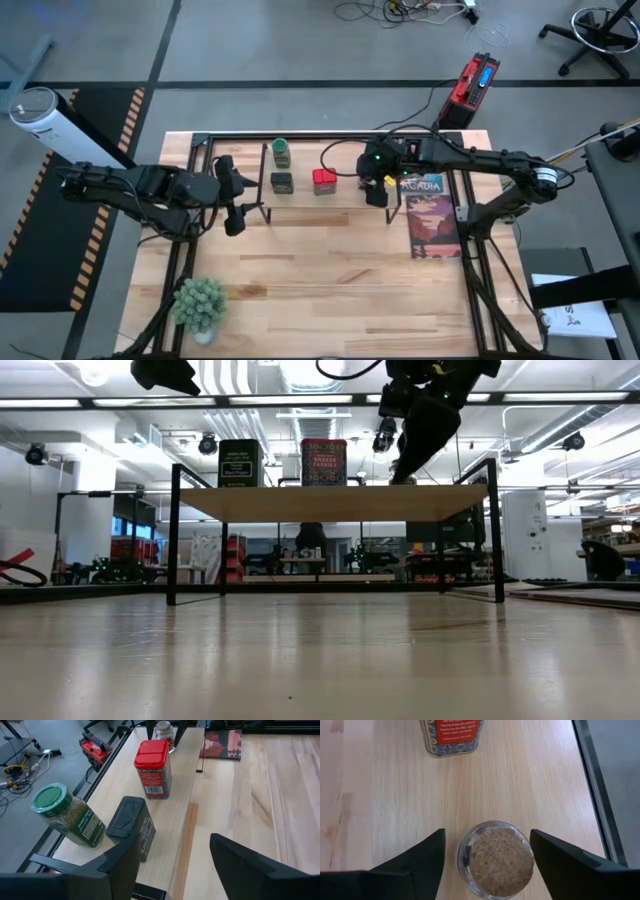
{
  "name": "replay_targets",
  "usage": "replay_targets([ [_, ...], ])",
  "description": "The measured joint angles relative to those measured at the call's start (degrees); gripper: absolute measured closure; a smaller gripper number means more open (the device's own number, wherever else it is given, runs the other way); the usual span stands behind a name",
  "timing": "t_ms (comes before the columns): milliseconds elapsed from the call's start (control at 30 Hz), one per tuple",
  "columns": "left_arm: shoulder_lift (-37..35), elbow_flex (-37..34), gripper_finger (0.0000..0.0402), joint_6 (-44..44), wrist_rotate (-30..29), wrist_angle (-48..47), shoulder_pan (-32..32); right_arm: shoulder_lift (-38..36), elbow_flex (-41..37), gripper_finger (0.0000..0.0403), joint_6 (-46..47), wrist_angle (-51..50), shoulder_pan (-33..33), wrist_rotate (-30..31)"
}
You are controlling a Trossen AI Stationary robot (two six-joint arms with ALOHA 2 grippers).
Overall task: Shelf spices
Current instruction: Remove the brown seasoning bottle from the shelf
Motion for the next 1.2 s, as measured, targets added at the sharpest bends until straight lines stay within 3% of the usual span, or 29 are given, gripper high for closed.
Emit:
replay_targets([
  [400,0.0,0.0,0.0178,-0.4,0.0,0.0,0.0,-0.1,0.0,0.0247,0.6,0.3,0.0,0.1],
  [1200,0.0,0.0,0.0177,-1.6,0.1,-0.3,0.0,-1.5,1.4,0.0240,1.0,-5.6,0.1,-0.1],
])
